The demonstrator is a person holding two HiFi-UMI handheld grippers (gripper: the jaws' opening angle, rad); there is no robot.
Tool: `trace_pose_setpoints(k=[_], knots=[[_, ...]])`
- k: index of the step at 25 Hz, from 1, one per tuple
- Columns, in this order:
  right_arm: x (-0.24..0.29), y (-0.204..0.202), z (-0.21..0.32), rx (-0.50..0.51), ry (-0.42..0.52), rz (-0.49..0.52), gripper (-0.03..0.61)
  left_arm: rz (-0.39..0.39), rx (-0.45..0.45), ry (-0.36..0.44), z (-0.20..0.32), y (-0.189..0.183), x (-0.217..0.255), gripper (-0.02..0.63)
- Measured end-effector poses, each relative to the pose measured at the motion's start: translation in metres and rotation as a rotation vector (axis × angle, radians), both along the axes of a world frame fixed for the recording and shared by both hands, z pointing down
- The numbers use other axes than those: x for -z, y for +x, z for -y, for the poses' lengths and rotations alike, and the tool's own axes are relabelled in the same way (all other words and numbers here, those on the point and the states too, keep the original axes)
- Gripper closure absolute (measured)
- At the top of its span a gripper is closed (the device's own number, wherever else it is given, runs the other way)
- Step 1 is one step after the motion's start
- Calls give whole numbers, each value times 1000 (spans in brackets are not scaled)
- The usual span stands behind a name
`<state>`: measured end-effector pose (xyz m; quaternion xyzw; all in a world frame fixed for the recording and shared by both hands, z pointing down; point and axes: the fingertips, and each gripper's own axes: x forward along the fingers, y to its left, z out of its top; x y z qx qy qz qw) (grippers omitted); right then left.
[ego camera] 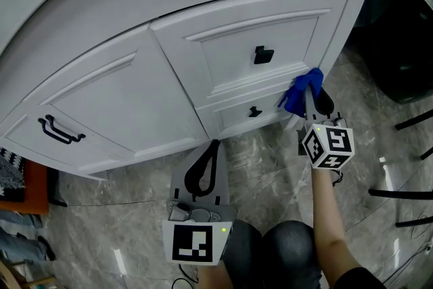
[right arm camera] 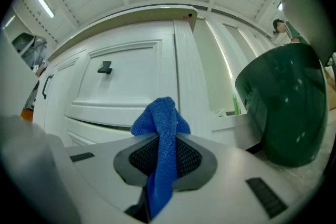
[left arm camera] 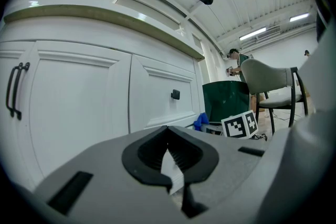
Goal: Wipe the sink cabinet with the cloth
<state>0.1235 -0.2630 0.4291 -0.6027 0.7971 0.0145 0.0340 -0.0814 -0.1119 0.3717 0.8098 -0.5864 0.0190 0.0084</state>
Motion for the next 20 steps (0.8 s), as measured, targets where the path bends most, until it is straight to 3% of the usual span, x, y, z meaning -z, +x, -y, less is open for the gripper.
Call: trace_pose_setpoints(k=[13,17,20], knots=[[1,7,2,-23,-4,-6,522,-9,-3,-2,0,2,0,609],[9,-16,-23,82,0,102,520,-4,-3,2,0,0,1,609],[11,-65,-54,225,21,80,521,-13,7,-2,1,-4,0,609]])
